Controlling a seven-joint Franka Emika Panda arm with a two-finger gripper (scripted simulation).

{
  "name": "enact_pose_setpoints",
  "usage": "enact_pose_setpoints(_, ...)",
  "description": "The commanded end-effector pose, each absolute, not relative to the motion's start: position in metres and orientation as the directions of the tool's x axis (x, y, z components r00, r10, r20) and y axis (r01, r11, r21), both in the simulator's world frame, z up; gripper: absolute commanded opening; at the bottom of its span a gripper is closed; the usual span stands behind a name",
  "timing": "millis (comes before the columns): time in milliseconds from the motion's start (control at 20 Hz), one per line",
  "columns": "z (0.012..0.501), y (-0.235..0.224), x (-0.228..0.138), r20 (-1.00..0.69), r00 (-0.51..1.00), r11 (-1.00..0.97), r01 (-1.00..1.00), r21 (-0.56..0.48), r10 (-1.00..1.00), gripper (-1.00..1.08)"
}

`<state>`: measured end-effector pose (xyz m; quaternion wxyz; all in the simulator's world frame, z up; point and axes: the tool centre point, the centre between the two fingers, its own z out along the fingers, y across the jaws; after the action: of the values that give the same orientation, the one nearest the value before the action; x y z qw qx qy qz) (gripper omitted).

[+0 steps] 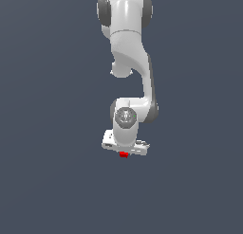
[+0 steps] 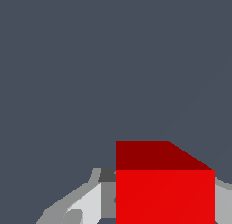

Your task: Pick up the red cube and move it to a goal position.

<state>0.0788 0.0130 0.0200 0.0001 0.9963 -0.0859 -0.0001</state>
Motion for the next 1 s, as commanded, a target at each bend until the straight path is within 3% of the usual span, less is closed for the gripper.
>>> enact_pose_setpoints(0, 0.020, 0.013, 0.079, 0.000, 0.985, -0.985, -0.171, 0.000, -0.171, -1.00)
enact_pose_setpoints(500, 0.033, 0.012, 0.066, 0.000, 0.985, -0.985, -0.171, 0.000, -0.171, -1.00)
enact_pose_setpoints(950, 0.068, 0.010, 0.032, 0.000, 0.985, -0.985, -0.171, 0.000, -0.171, -1.00)
